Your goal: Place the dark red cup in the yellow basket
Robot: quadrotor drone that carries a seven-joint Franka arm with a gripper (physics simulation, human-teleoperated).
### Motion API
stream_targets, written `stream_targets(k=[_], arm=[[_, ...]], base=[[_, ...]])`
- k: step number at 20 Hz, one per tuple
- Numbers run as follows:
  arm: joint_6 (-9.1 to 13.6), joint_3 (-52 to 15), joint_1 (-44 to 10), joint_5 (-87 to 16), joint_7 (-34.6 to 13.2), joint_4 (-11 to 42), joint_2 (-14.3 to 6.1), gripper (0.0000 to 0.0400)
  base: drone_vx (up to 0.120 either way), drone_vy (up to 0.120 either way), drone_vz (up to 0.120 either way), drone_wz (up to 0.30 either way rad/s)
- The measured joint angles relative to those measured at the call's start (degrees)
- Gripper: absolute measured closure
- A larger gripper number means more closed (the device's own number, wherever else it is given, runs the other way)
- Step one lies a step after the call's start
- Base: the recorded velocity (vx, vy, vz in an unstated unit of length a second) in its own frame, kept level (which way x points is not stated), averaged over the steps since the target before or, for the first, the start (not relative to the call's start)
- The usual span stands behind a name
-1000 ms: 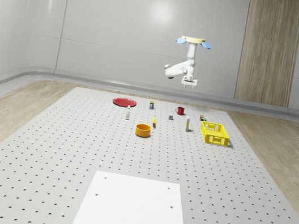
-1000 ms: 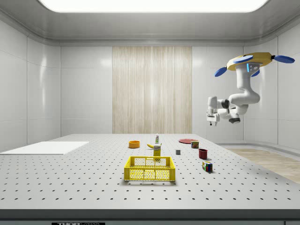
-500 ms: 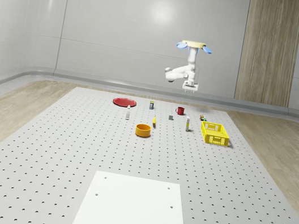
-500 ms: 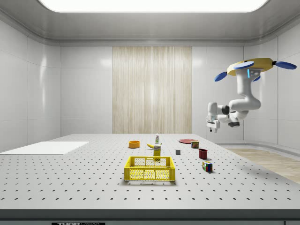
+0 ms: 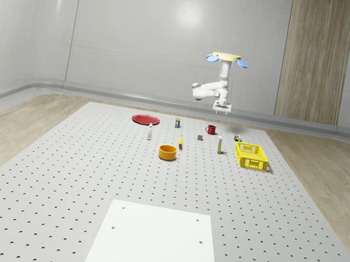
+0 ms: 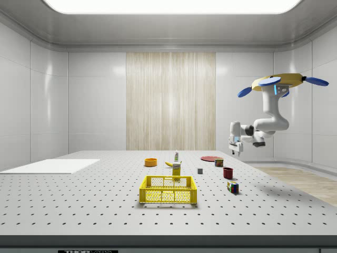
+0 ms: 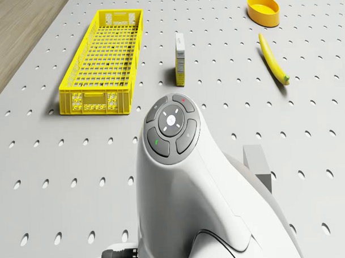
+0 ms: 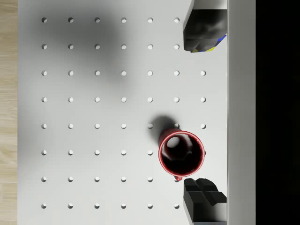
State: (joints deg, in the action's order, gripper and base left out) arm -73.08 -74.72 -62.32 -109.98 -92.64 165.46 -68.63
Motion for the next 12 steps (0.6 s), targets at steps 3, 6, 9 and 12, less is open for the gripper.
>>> stream_targets(k=[3,6,9,12], arm=[[-0.7,-0.2,-0.3,0.4,-0.2,-0.1,-0.8,0.0000],[-1.5,-0.5,-0.5,0.8,-0.5,-0.1,-1.6,0.0000],[-2.2,-0.7,-0.7,1.2,-0.7,-0.2,-2.3,0.0000],[-2.8,-0.9,-0.9,1.5,-0.9,-0.2,-3.1,0.0000]], base=[[0.000,0.000,-0.120,0.000],[0.000,0.000,-0.120,0.000],[0.000,-0.027,-0.120,0.000],[0.013,-0.080,-0.080,0.000]])
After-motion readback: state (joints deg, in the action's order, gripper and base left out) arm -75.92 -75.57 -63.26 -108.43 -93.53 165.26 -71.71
